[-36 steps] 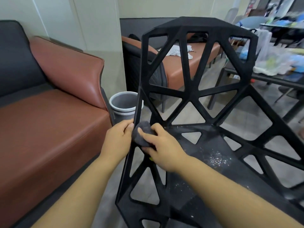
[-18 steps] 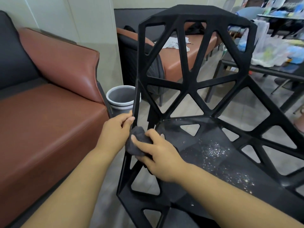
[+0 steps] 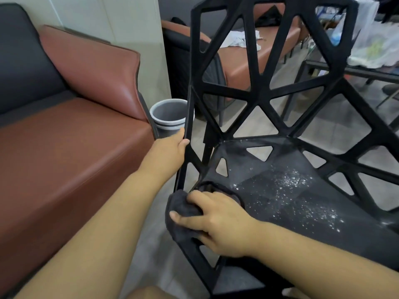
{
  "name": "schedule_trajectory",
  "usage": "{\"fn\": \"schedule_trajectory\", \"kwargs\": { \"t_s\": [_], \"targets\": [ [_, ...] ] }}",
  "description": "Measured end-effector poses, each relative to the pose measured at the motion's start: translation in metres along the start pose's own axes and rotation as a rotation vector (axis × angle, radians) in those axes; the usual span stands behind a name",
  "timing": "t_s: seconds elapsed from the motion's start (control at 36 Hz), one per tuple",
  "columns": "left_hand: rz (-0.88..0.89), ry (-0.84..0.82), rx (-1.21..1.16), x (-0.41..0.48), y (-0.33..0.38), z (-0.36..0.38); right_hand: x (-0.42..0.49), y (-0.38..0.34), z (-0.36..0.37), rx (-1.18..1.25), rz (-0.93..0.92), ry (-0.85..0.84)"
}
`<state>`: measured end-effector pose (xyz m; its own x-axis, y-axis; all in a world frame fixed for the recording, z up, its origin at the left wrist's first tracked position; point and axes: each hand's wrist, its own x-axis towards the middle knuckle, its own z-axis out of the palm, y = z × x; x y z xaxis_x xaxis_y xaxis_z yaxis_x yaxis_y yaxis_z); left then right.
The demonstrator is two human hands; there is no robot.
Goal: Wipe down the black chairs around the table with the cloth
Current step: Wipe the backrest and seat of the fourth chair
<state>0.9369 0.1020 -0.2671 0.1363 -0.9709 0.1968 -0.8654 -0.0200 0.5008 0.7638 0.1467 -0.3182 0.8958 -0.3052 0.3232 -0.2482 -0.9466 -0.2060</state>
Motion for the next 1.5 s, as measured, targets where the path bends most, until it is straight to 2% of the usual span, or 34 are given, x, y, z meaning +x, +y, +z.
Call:
{"fn": "schedule_trajectory", "kwargs": {
  "t_s": [0.14, 0.19, 0.25, 0.33, 0.39, 0.47, 0.58, 0.67, 0.81, 0.94, 1.06, 1.19, 1.33, 1.5],
  "targets": [
    [-0.049, -0.066, -0.009, -0.011, -0.004, 0.003, 0.005, 0.020, -0.012, -0.064, -0.065, -0.016],
    [-0.054, -0.103, -0.010, -0.013, -0.007, 0.000, 0.002, 0.029, -0.010, -0.070, -0.020, -0.038],
    [-0.053, -0.126, -0.012, -0.012, -0.010, -0.003, -0.001, 0.036, -0.007, -0.080, 0.123, -0.065],
    [-0.051, -0.142, -0.026, -0.010, -0.013, -0.004, 0.005, 0.048, -0.010, 0.034, 0.518, -0.128],
    [-0.055, -0.128, -0.060, -0.010, -0.013, -0.002, 0.013, 0.051, -0.008, 0.070, 0.654, -0.142],
    [-0.075, -0.099, -0.099, -0.012, -0.014, 0.005, 0.025, 0.050, 0.001, 0.065, 0.794, -0.004],
    [-0.083, -0.064, -0.103, -0.013, -0.014, 0.011, 0.030, 0.064, 0.010, 0.187, 1.075, 0.200],
    [-0.074, -0.024, -0.113, -0.017, -0.011, 0.013, 0.029, 0.086, 0.009, 0.289, 1.253, 0.233],
    [-0.068, 0.069, -0.186, -0.020, -0.002, 0.014, 0.029, 0.079, 0.005, 0.296, 1.063, 0.042],
    [-0.153, 0.154, -0.175, -0.004, 0.009, 0.013, 0.021, 0.071, -0.006, 0.297, 0.934, -0.008],
    [-0.183, 0.128, -0.269, 0.012, 0.019, 0.015, 0.033, 0.098, -0.002, 0.257, 0.985, 0.053],
    [-0.141, 0.174, -0.199, 0.015, 0.020, 0.025, 0.056, 0.143, 0.003, 0.153, 1.127, 0.193],
    [-0.132, 0.204, -0.189, 0.014, 0.019, 0.027, 0.069, 0.171, 0.013, 0.148, 1.246, 0.205],
    [-0.141, 0.215, -0.165, 0.014, 0.020, 0.027, 0.055, 0.163, 0.016, 0.164, 1.214, 0.107]
  ]
}}
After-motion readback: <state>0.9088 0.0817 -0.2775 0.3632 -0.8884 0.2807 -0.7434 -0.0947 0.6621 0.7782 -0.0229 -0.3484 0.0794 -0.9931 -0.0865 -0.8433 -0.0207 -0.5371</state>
